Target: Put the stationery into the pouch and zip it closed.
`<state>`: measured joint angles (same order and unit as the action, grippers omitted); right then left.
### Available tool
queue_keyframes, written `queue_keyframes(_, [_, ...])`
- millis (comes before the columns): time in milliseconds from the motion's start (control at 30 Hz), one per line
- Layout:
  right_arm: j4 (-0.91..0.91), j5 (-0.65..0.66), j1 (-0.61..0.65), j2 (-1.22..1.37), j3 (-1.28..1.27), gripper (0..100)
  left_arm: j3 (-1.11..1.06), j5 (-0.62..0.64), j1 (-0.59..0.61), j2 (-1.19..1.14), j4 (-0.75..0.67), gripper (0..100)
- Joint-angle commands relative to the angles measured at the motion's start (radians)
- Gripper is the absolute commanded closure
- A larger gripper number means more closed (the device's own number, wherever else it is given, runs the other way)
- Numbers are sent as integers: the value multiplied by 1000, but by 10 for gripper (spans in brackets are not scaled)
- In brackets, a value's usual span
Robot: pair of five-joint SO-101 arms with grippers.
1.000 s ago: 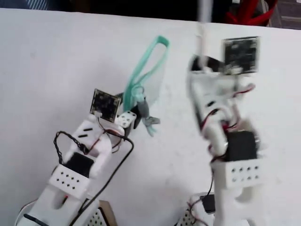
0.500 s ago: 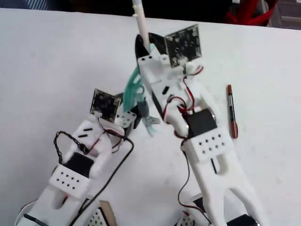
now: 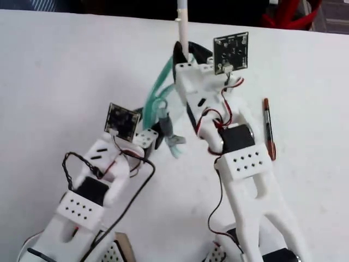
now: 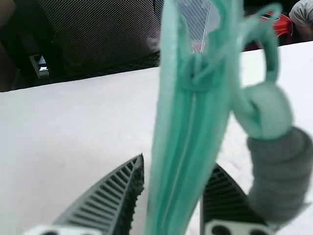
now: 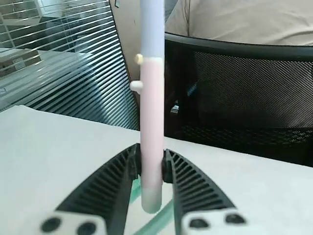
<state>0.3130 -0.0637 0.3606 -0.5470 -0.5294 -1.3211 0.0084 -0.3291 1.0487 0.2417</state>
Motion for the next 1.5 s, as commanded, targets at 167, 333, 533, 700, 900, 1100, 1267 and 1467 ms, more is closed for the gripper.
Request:
queue_keyframes(167, [-53,69,-1,65,38,980,12,8,-4,2,-9,816])
queue_keyframes(333, [-59,112,12,140,57,980,12,6,-1,2,-9,816])
queue_keyframes(533, [5,120,35,73,43,980,14,6,1,2,-9,816])
queue_keyframes(700, [116,121,41,39,46,962,15,6,2,2,-9,816])
queue_keyframes(900, [163,121,41,33,48,885,15,6,4,2,-9,816])
queue_keyframes(1100, [166,121,38,31,48,988,15,6,4,2,-9,816])
queue_keyframes(1267, [170,121,33,31,48,981,15,5,4,2,-9,816])
queue_keyframes(1467, [179,120,-7,-39,46,981,15,5,4,4,-9,817])
